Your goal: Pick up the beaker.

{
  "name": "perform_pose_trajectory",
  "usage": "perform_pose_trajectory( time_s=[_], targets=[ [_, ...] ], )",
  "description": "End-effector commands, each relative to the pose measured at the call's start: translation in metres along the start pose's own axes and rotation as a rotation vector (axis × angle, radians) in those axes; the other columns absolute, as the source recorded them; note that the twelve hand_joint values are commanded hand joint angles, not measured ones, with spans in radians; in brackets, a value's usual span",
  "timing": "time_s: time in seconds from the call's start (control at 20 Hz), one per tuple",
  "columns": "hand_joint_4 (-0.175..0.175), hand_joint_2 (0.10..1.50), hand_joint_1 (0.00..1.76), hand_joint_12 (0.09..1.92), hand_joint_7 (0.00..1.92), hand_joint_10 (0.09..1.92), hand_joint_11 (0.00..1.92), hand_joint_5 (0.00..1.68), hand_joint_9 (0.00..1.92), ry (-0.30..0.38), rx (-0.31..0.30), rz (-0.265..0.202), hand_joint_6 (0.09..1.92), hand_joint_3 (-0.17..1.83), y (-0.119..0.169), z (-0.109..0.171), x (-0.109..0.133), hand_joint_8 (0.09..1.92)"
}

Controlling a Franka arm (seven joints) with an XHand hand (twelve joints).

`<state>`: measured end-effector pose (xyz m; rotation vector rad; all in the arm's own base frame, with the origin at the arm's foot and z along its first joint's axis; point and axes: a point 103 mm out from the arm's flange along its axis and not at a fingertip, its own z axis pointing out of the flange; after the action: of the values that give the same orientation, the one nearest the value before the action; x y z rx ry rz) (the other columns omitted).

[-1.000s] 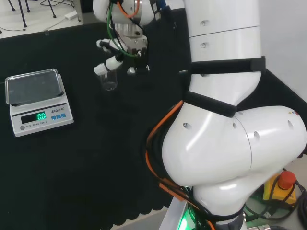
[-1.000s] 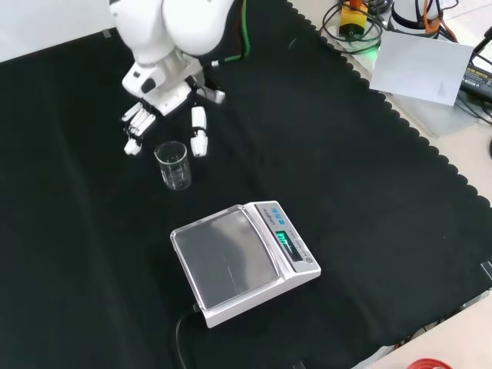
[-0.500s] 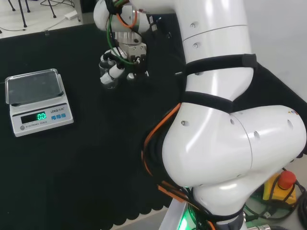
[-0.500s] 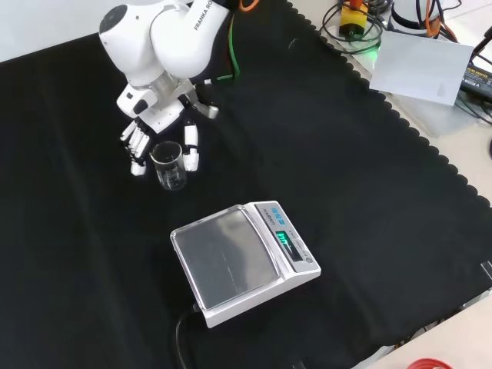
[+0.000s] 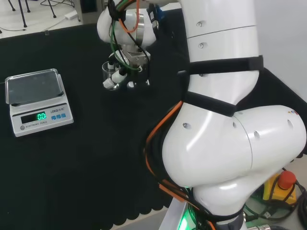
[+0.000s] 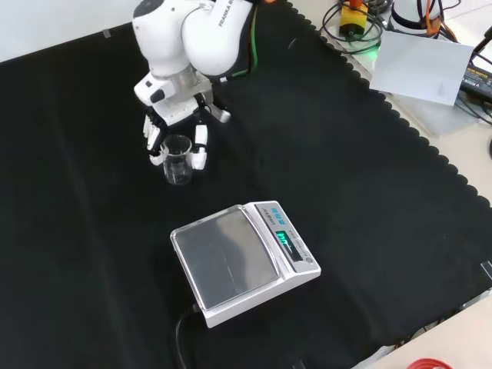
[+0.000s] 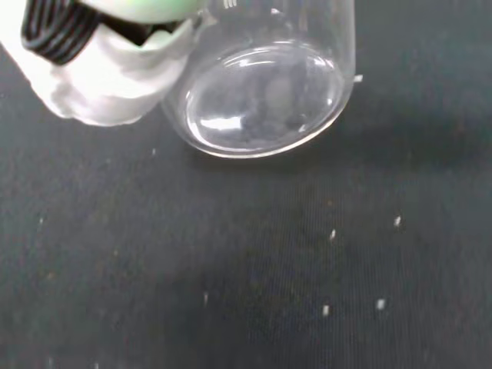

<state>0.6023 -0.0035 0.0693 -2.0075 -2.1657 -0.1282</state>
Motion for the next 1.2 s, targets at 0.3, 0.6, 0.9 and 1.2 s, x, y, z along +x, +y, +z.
perform_pose_trajectory(
  time_s=[0.3, 0.6, 0.9, 1.2],
  targets=[
    [0.175, 0.71, 1.1, 1.13, 1.16, 0.55, 1.0, 1.17, 1.3, -0.006, -0.081, -0.015, 0.84, 0.63, 0.021, -0.044, 0.014, 0.99],
    [0.175, 0.71, 1.1, 1.13, 1.16, 0.54, 1.0, 1.17, 1.31, -0.014, -0.125, -0.087, 0.84, 0.63, 0.042, -0.091, 0.038, 0.99],
    [0.175, 0.69, 1.1, 1.14, 1.17, 0.54, 0.99, 1.18, 1.32, -0.036, -0.097, -0.249, 0.83, 0.65, 0.063, -0.088, 0.127, 0.98],
    [0.175, 0.69, 1.1, 1.14, 1.17, 0.54, 0.98, 1.18, 1.32, -0.015, -0.06, -0.39, 0.83, 0.65, 0.072, -0.07, 0.22, 0.98]
  ],
)
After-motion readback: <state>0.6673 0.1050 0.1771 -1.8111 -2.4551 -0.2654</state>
